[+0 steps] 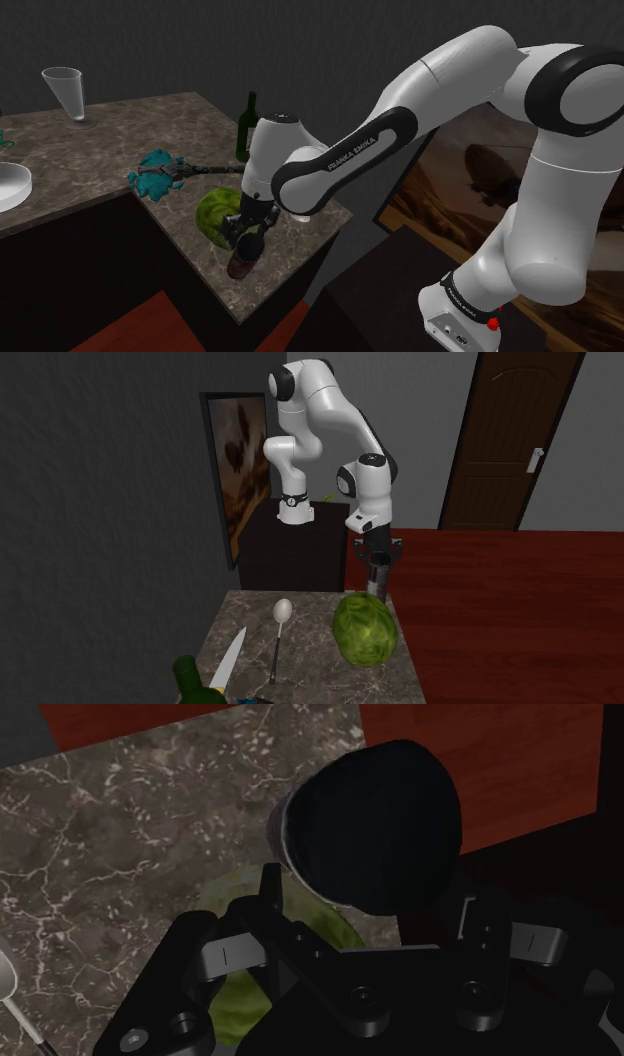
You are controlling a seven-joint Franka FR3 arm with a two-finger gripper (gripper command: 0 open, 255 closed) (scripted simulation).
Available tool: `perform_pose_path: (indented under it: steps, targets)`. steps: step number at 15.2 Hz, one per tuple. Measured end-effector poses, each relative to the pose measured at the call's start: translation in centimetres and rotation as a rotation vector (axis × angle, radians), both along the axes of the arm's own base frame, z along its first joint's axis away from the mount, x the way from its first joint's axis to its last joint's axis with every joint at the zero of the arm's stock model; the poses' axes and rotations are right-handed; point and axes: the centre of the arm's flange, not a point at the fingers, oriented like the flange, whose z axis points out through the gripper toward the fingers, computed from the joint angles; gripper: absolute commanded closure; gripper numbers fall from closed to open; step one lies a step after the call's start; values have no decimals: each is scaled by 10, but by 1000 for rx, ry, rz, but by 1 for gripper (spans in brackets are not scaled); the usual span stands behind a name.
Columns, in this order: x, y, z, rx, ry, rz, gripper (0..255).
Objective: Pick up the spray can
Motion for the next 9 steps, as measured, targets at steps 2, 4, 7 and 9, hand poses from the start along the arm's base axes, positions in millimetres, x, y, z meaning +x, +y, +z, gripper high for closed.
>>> perform_pose_path:
  steps: [2, 4, 7, 9]
  targets:
    - [0, 1, 10, 0, 0, 0, 255]
    - [-2, 2, 21, 0, 0, 0, 255]
    - [-2, 0, 37, 0, 0, 0, 255]
    - [0, 1, 47, 0, 0, 0, 255]
